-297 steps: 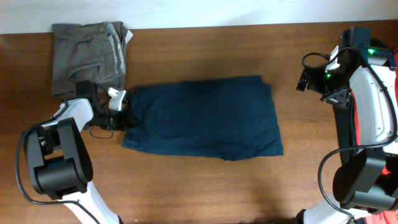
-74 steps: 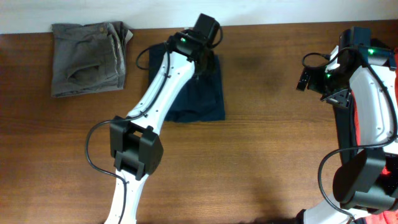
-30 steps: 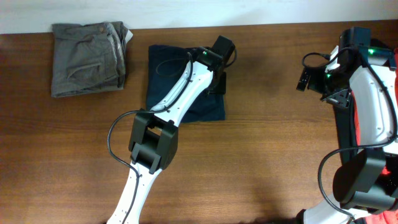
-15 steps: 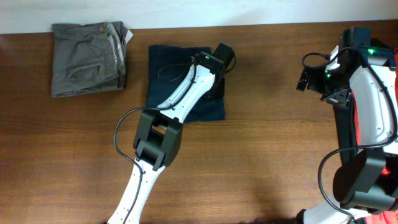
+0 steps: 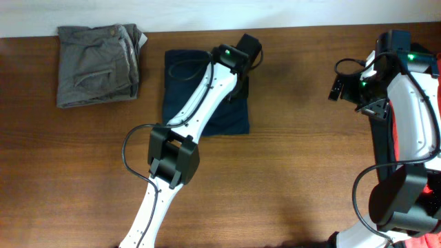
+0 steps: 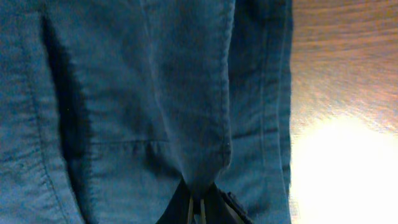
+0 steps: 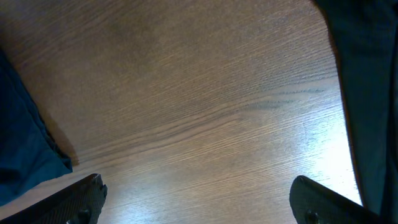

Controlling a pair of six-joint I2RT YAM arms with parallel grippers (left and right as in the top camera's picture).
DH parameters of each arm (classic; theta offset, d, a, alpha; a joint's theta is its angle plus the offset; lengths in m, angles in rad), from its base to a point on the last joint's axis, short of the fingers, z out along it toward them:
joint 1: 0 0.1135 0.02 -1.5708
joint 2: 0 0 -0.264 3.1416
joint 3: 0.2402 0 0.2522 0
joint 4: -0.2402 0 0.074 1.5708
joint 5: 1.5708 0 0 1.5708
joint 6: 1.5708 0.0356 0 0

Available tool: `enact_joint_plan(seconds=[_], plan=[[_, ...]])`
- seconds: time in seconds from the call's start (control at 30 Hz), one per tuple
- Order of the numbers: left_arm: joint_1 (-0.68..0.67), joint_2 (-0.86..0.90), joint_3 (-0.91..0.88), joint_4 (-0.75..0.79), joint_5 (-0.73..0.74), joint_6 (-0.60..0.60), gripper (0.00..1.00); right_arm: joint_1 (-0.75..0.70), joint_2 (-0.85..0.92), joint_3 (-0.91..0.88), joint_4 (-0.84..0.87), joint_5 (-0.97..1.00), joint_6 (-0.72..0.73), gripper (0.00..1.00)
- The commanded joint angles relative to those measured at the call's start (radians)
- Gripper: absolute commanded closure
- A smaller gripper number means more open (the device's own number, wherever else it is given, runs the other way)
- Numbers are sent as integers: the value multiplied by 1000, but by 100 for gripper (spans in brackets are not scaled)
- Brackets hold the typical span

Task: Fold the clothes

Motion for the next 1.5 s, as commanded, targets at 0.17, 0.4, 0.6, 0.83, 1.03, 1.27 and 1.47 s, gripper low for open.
enact_joint_plan(seconds=[0.17, 0.4, 0.6, 0.83, 1.03, 1.27, 1.47], plan=[[0, 8, 119, -129, 144, -2, 99, -3, -5, 6, -2, 13, -8, 1], [-16, 9, 115, -116, 200, -2, 99, -3, -5, 6, -2, 13, -7, 1], [-50, 14, 100, -48, 199, -2, 91, -3, -5, 6, -2, 13, -7, 1], [-58, 56, 98, 35, 199, -32, 61, -3, -5, 6, -2, 13, -7, 1], [-45, 64, 108, 26, 191, 6, 56, -3, -5, 6, -2, 13, -8, 2], [36, 5, 242, -129, 167, 49, 16, -3, -5, 6, -2, 13, -7, 1], [166, -60, 333, -267, 187, 171, 1, -3, -5, 6, -2, 13, -7, 1]])
